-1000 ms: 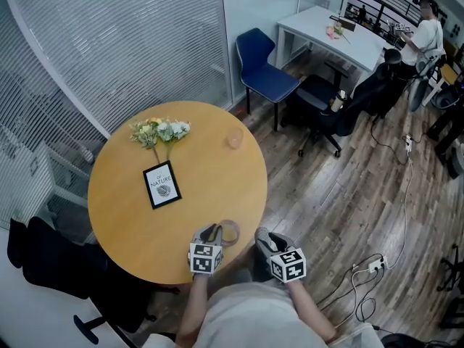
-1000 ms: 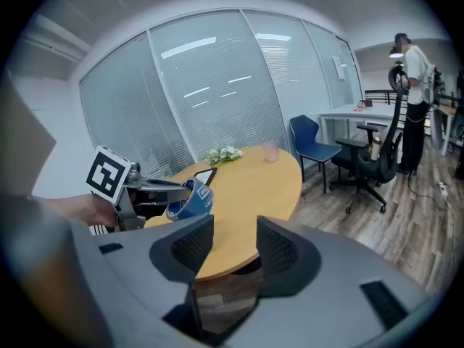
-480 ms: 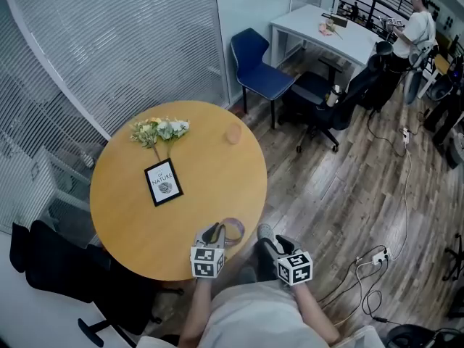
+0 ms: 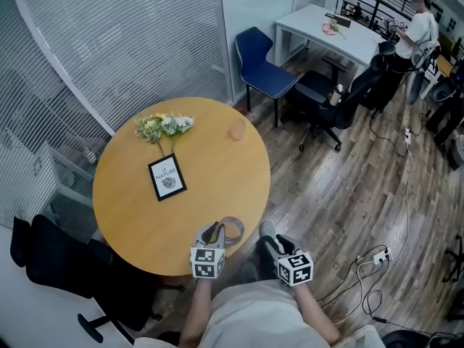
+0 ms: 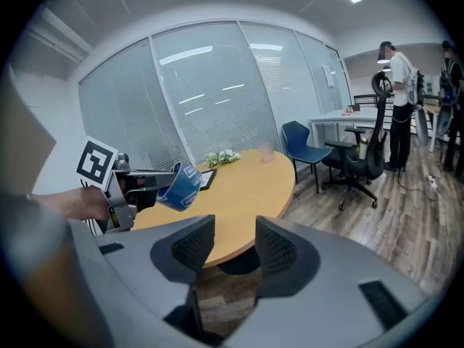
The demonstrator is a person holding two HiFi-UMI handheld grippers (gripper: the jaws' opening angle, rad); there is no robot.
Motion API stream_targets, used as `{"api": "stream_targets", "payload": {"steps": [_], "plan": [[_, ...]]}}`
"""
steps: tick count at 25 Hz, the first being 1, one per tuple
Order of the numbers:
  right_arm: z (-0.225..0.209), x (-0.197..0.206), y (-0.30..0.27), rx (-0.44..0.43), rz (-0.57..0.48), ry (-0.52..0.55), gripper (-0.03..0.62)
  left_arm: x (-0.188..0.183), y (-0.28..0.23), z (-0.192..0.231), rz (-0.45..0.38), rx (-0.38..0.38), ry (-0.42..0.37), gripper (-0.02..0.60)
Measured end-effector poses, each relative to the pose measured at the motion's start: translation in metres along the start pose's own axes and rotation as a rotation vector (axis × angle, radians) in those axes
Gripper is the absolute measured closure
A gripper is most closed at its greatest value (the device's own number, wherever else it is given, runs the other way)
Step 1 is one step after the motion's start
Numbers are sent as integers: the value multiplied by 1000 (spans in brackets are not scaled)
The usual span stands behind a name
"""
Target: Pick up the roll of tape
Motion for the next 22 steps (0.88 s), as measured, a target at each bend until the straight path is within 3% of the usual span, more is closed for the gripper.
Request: {"api": "stream_targets", "payload": {"steps": [10, 22], "plan": [[4, -4, 0, -21, -10, 13, 428, -2, 8, -1, -8, -14, -9, 522], [11, 0, 7, -41, -29, 27, 496, 5, 20, -3, -11, -37, -10, 522]]}}
Point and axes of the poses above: the fingertips, and each gripper's own axes: y backward along the fingers, z to its left, x out of its underside, the point moved 1 cm from there along y, backward along the fingers, and after that the axes turned 1 degree about -y, right-handed, at the moved point
